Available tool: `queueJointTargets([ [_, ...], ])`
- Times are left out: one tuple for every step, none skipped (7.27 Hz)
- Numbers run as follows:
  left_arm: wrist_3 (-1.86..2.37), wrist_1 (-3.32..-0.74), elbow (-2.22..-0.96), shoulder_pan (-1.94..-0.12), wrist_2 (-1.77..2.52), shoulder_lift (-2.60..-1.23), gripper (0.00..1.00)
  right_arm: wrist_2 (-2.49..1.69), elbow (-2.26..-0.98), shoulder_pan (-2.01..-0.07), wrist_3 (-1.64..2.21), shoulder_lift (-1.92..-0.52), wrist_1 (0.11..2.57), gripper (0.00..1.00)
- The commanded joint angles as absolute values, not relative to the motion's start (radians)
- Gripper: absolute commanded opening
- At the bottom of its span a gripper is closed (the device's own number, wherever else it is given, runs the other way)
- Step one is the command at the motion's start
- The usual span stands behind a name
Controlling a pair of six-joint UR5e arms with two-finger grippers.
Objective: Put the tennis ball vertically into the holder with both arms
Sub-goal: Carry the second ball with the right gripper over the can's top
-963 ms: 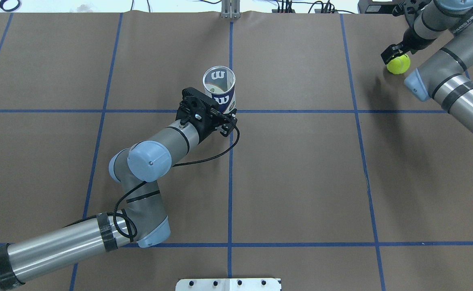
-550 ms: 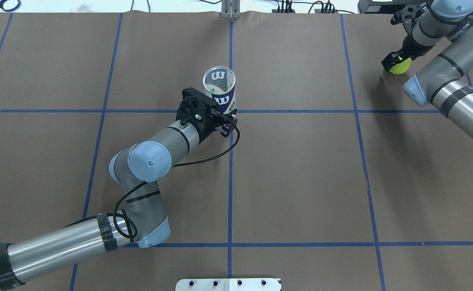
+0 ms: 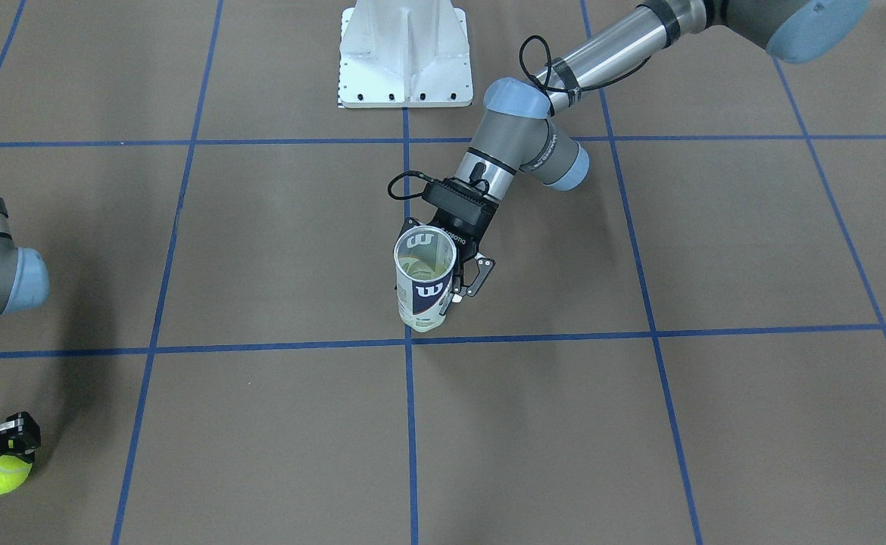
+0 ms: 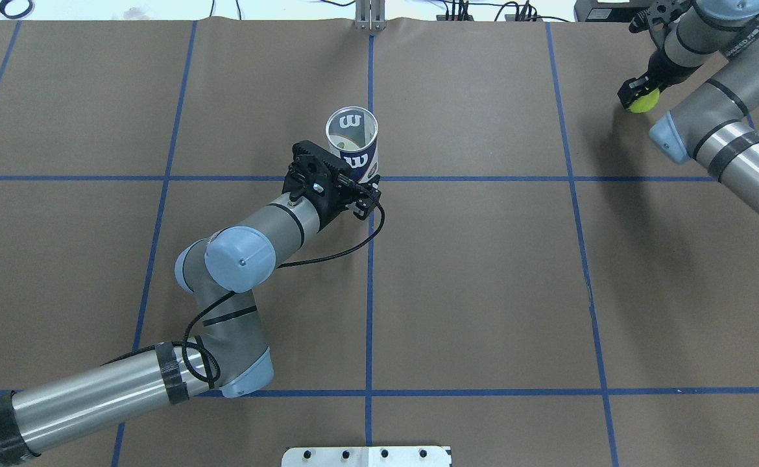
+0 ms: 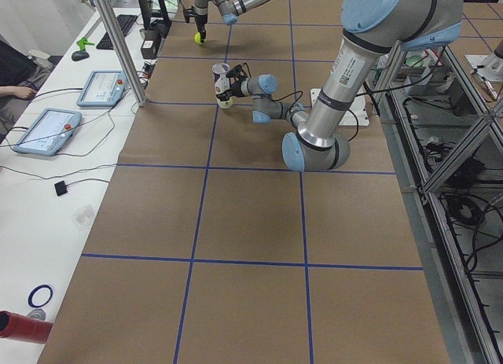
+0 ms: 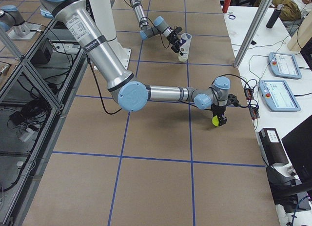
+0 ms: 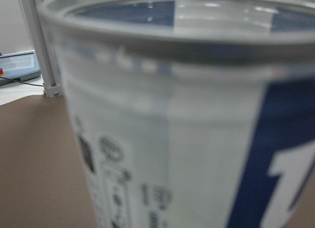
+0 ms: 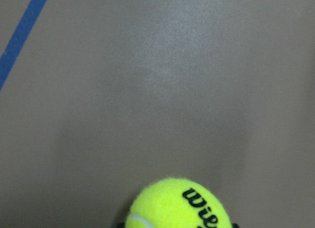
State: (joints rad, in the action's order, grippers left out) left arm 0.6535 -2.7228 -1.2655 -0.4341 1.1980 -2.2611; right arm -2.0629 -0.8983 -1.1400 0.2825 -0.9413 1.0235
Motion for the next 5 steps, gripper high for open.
queueJointTargets([
  [0.653, -2.723, -1.266, -0.434, 1.198, -2.261, 0.77, -2.231, -0.958, -1.213, 0.296, -0.927, 1.037, 0.0],
  [0.653, -2.723, -1.266, -0.434, 1.198, -2.261, 0.77, -2.287, -1.051, -1.219, 0.384, -0.91, 1.11, 0.0],
  [0.653, -2.723, -1.267, -0.434, 1.198, -2.263, 0.77, -2.307, -1.143, -1.207, 0.558, -0.887, 1.152, 0.0],
  [0.653, -2.724, -1.267, -0.434, 1.198, -2.266, 0.77, -2.325, -1.205, -1.178, 0.687, -0.864, 1.157, 0.0],
  [0.653, -2.724, -1.267, -0.433, 1.198, -2.276, 0.77, -2.326, -1.286, -1.111, 0.812, -0.856, 1.169, 0.0],
])
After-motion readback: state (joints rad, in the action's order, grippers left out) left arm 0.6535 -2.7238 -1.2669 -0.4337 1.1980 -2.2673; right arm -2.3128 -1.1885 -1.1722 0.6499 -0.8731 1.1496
